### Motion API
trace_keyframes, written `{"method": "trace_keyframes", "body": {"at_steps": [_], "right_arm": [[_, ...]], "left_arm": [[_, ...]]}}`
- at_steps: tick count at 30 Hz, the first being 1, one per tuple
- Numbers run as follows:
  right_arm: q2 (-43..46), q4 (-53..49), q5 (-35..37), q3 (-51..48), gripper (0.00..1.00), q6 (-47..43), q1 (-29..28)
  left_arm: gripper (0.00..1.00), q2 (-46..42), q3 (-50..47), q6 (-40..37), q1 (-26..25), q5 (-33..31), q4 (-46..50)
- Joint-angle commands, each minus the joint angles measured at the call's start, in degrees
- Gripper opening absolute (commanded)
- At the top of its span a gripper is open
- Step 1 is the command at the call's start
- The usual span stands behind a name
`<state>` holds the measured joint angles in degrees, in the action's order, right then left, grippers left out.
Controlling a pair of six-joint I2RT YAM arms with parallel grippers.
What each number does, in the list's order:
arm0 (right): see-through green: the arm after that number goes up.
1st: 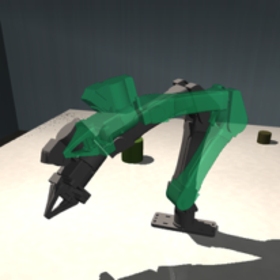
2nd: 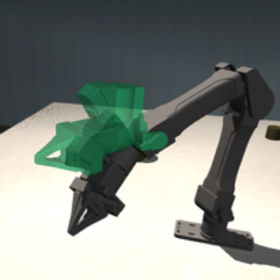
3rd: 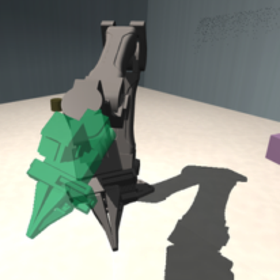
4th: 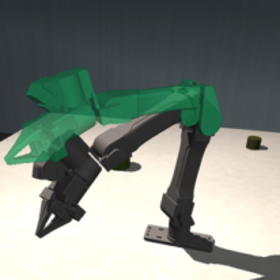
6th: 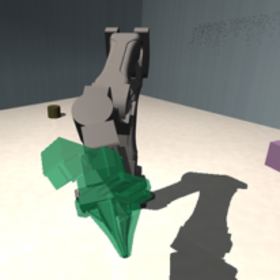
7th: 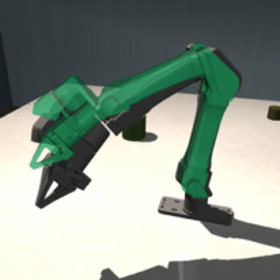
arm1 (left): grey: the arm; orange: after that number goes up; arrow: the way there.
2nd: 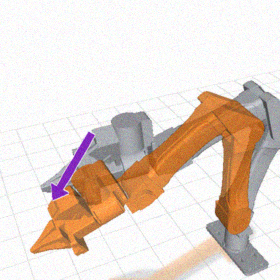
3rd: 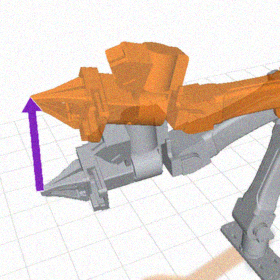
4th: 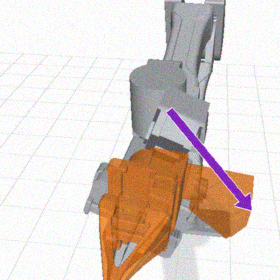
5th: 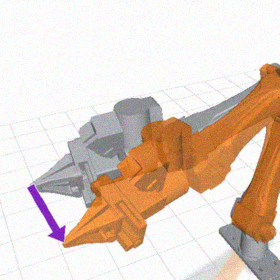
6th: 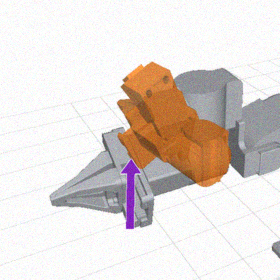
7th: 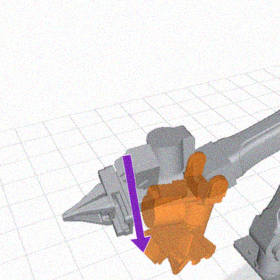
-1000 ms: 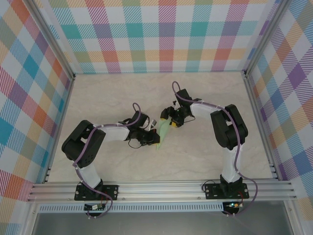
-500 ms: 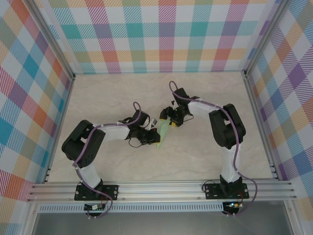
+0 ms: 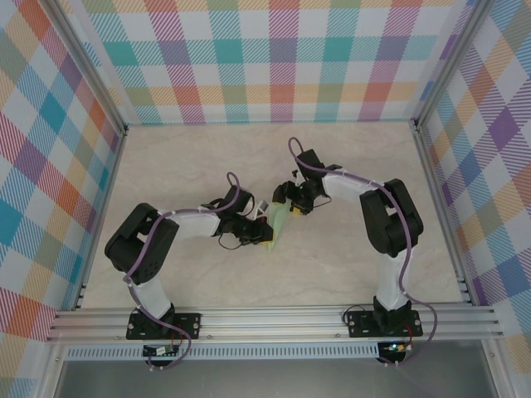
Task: Fold a paper plane with a square sheet of paper (fold left side to right side)
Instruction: Fold the wing for the fifth time at the center of the table.
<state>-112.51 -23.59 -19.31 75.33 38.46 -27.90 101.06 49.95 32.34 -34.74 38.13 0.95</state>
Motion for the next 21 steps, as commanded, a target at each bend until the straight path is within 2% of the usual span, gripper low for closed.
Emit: {"method": "trace_keyframes", "body": {"at_steps": [1,6,11,15,21], "right_arm": [[5.9,-0.1,1.4,-3.1,0.66,-2.0,0.4],[9.7,3.7,-1.5,-9.2,0.41,-0.8,0.5],[8.4,6.2,-3.7,-11.5,0.17,0.9,0.3],[5.6,8.7,-6.4,-10.4,0.12,2.2,-0.5],[3.9,9.1,-6.1,-8.7,0.11,2.4,-1.2]], "left_arm": [[0.00,1.8,-1.1,1.5,0.1,2.5,-3.5],[0.00,2.4,-1.1,2.0,0.2,2.3,-3.8],[0.00,2.3,-1.7,2.3,0.3,1.9,-4.0],[0.00,2.2,-1.9,2.5,0.4,1.8,-4.1],[0.00,2.0,-2.1,2.5,0.6,1.5,-4.1]]}}
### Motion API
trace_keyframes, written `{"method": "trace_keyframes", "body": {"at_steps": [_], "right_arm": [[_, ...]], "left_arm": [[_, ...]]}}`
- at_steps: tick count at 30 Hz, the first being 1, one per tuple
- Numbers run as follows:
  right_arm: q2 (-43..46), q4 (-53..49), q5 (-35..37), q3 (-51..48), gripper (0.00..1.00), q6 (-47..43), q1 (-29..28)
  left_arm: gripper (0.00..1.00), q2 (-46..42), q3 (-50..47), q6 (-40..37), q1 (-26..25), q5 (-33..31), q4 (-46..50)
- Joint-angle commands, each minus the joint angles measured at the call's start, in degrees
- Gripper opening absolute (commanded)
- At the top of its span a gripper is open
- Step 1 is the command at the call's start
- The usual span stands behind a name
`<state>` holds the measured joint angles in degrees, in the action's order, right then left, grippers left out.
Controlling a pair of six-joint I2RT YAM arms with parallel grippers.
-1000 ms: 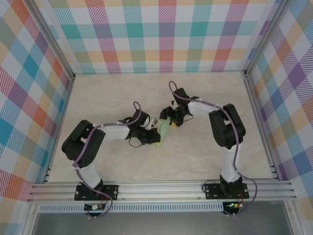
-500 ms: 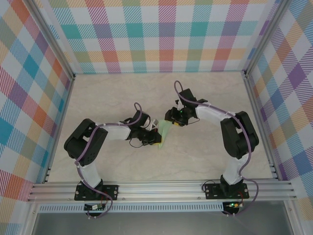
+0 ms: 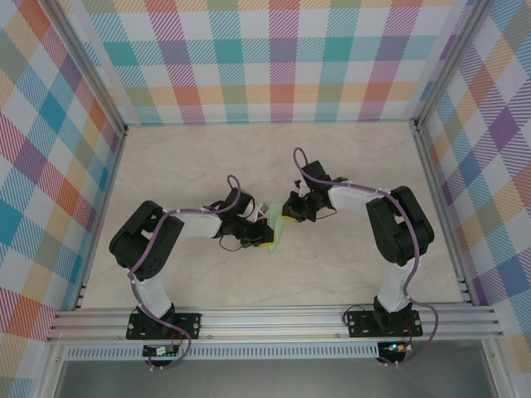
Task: Fold a paper plane with a square sheet of paper (fold left side to right side)
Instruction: Fold the wing for the fifth time at the center of the table.
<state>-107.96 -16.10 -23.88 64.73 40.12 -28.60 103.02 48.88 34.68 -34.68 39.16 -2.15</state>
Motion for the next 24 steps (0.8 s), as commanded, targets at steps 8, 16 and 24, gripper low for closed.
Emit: {"method": "trace_keyframes", "body": {"at_steps": [8,16,24], "right_arm": [[-3.9,1.0,-0.6,4.0,0.10,0.5,-0.8],[-5.8,-0.7,1.3,4.9,0.09,0.0,-1.0],[-5.9,-1.2,2.2,4.8,0.08,0.0,-1.0]], "left_arm": [[0.07,-0.3,-1.2,-0.1,0.6,-0.2,-0.2],[0.21,-2.6,-0.9,-2.4,1.1,-1.5,3.8],[0.34,-9.7,-0.9,-5.5,1.8,-1.9,9.5]]}}
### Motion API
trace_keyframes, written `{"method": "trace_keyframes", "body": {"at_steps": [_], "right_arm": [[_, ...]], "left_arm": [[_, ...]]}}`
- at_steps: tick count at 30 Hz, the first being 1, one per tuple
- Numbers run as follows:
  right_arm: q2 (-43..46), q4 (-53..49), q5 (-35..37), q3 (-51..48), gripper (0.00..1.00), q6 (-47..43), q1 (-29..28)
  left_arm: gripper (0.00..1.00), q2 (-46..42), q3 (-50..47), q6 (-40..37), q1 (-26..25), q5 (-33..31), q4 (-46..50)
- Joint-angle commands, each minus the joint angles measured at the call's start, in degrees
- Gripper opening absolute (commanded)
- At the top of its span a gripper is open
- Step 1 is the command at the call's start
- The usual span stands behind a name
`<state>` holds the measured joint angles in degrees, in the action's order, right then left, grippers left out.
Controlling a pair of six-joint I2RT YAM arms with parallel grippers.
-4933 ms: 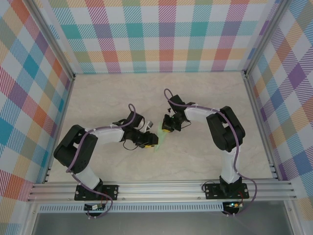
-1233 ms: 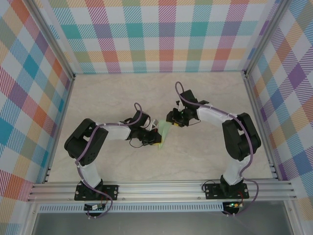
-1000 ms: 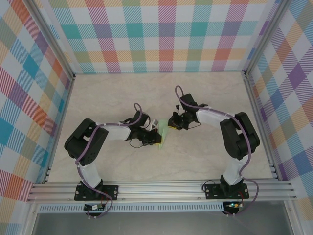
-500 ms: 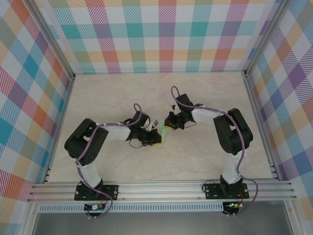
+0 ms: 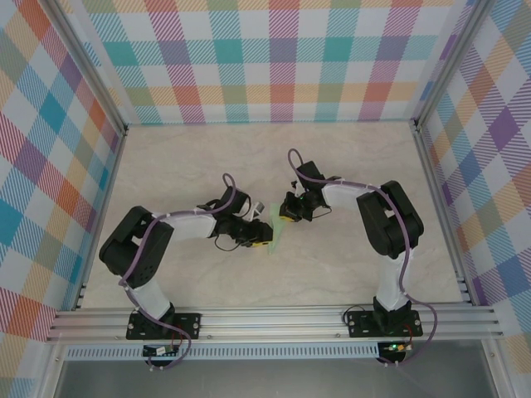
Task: Fold a paper plane with a square sheet of paper (fold left side to right side)
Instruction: Fold the wing for the fifth time at the center of the table.
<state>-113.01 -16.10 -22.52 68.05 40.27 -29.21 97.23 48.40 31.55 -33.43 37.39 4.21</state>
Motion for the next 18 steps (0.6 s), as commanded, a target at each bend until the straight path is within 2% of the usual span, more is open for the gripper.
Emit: {"method": "trace_keyframes", "body": {"at_steps": [1,7,11,18], "right_arm": [[-0.9,-1.3,0.9,1.4,0.08,-0.2,-0.3],[-1.0,-1.4,0.9,1.6,0.08,-0.1,-0.3],[-1.2,-1.6,1.0,1.6,0.08,-0.1,-0.3],[-1.5,-2.7,1.5,2.0,0.08,-0.6,-0.3]], "left_arm": [[0.33,-4.9,-0.5,-2.4,0.5,0.5,3.1],[0.20,-4.0,1.4,-2.4,-2.7,5.7,1.0],[0.20,0.3,3.4,-2.2,-5.0,6.1,-0.1],[0.20,4.0,4.8,-4.1,-5.1,3.4,1.1]]}}
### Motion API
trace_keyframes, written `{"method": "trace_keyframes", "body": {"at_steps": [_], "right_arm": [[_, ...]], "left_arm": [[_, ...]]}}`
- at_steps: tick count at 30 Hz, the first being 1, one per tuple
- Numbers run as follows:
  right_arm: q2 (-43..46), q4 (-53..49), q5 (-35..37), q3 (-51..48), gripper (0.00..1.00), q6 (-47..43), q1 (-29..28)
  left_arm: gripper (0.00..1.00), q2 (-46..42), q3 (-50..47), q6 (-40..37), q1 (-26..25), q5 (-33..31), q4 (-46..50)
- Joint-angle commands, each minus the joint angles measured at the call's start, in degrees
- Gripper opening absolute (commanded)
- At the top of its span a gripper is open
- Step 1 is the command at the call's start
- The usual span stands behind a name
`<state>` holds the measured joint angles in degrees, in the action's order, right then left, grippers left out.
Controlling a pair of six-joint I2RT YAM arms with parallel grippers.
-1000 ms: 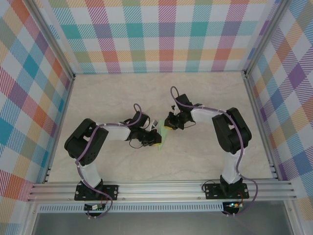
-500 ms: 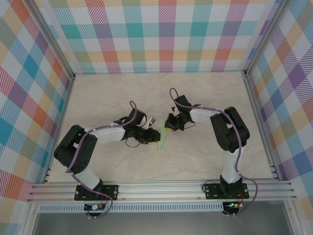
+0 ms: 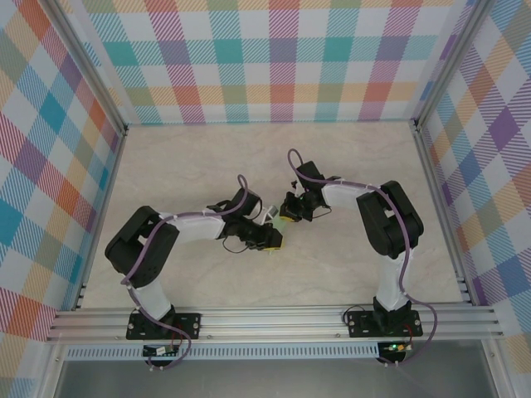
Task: Fold a paper plane with a square sheet of paper (fold left side to right side)
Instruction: Fold the wing for the fifth time at the center of the table.
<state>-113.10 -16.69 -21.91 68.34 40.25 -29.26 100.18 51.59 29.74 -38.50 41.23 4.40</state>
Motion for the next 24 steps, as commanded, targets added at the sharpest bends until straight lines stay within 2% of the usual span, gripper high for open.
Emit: {"method": "trace_keyframes", "body": {"at_steps": [1,13,24], "right_arm": [[-1.4,-2.4,1.2,1.8,0.08,-0.7,-0.3],[-2.4,-5.1,2.7,2.9,0.08,-1.9,-0.3],[-2.4,-5.7,2.8,3.3,0.08,-2.0,-0.4]], "left_arm": [[0.20,1.3,1.6,-2.7,0.0,-1.4,1.5],[0.17,1.7,-1.4,-3.4,2.4,-6.0,2.1],[0.16,2.4,-2.6,-3.6,3.5,-5.5,1.3]]}}
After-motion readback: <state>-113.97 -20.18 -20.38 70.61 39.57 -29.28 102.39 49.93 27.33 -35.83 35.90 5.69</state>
